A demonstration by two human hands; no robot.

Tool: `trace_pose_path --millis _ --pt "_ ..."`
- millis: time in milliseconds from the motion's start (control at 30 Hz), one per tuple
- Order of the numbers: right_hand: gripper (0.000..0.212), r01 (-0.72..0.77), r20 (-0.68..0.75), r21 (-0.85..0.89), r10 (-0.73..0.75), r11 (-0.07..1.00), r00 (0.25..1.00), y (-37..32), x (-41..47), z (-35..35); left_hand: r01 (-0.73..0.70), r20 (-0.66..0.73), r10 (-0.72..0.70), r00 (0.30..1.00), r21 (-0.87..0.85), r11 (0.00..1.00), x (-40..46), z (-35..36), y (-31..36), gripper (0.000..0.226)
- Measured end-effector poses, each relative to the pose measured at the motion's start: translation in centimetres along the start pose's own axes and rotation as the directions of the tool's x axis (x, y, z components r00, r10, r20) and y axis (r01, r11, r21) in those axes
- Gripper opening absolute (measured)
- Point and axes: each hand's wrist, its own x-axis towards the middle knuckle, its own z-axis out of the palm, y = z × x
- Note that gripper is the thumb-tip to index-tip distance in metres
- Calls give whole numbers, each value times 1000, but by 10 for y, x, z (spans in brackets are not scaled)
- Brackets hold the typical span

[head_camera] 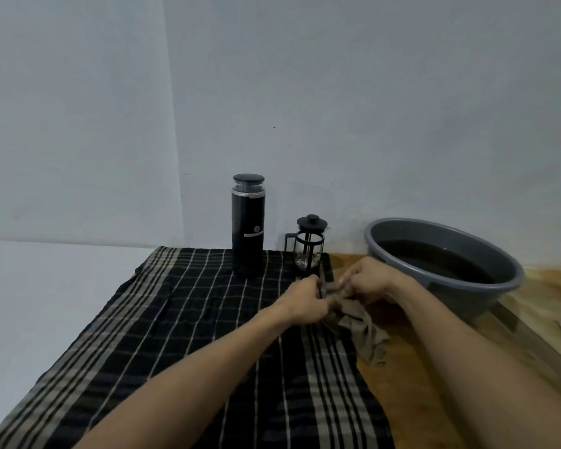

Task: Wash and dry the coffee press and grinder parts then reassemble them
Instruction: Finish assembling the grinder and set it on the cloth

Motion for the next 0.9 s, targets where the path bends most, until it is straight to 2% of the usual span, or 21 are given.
trace_pose_path --millis 67,100,167,233,367,467,567,667,733,833,900 --pt "20 83 -8 282 -84 956 996 0 -21 -17 -17 44 29 999 -254 967 1 -4 3 42" --pt "21 132 -33 365 -129 921 991 -2 -28 -24 -33 45 54 998 -378 925 1 -8 4 37" --pt "26 211 -84 450 -194 868 977 -8 -42 -38 -93 -27 93 995 -543 835 0 -20 14 28" --pt "31 245 -103 483 -223 841 969 -14 -51 -47 -175 -135 117 984 -593 786 -1 -33 24 23" --pt "32 312 -156 401 -272 861 950 -24 -71 -56 -258 -210 177 962 -478 840 -10 -55 48 17" --pt "33 342 -189 238 -302 909 934 -29 -81 -60 -314 -268 214 939 -418 852 -13 -70 55 18" --pt "34 312 -137 137 -294 940 946 -27 -88 -67 -345 -283 271 920 -258 903 -21 -84 60 22" --pt "20 247 -93 -41 -250 968 964 -24 -96 -77 -342 -295 292 910 -137 930 -28 -99 67 24" --pt "20 235 -76 -68 -239 970 968 -23 -99 -82 -350 -308 334 891 5 937 -27 -103 71 24" --pt "21 228 -124 -114 -241 967 962 -25 -104 -89 -261 -416 334 845 223 939 -20 -98 80 24" --pt "18 202 -217 -184 -240 962 946 -25 -107 -92 -163 -509 273 816 250 954 -18 -97 83 24"
